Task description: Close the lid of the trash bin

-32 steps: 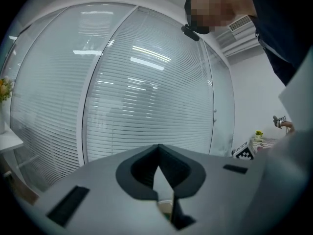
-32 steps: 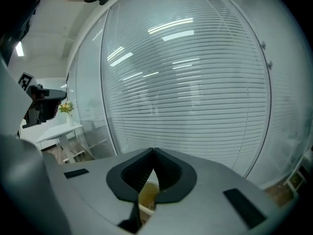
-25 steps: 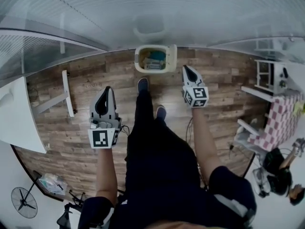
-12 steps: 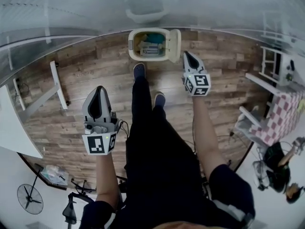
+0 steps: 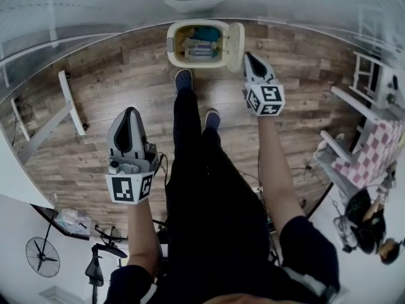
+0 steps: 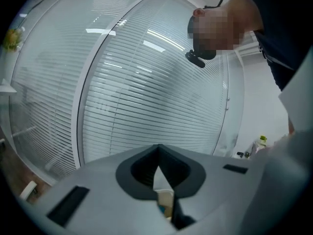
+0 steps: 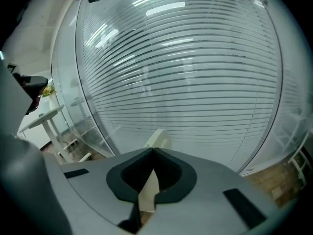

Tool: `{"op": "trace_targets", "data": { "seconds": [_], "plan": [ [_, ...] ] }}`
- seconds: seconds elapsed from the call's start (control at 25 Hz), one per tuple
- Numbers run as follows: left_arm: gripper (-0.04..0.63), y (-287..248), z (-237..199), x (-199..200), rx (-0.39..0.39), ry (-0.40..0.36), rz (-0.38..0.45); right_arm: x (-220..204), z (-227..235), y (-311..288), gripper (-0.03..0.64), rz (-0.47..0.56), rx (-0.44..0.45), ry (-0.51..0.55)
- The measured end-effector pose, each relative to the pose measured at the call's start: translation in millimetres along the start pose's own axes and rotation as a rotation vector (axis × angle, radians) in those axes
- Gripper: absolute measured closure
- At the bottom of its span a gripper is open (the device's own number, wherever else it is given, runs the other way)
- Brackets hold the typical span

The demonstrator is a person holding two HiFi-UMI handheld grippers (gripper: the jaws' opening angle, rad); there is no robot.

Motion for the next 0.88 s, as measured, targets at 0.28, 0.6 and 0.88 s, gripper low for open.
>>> {"op": "trace_targets", "data": {
  "seconds": [0.28, 0.6, 0.88],
  "plan": [
    [0.589, -2.5, -4.1, -10.9, 0.004, -0.021, -0.006, -5.5, -35.3, -22.3, 0.614, -0.025, 0.099, 0.04],
    [0.589, 7.4, -17.1, -40.8, 0.043, 0.016, -0.029, -20.7, -72.2, -51.9, 0.614, -0.041, 0.175, 0.037],
    [0.589, 14.8, -26.4, -61.2, 0.038, -0.009, -0.052, -33.7, -94.9, -73.2, 0.614, -0.061, 0.254, 0.036]
  ]
}}
Point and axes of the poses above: the fingertips, and each gripper's own axes: y backward along the fingers, z to its right, x out of its top, the point moved 4 cm from there along y, backward along the fingers, and after that the axes turned 13 degrees about z, right-handed, at the moved point
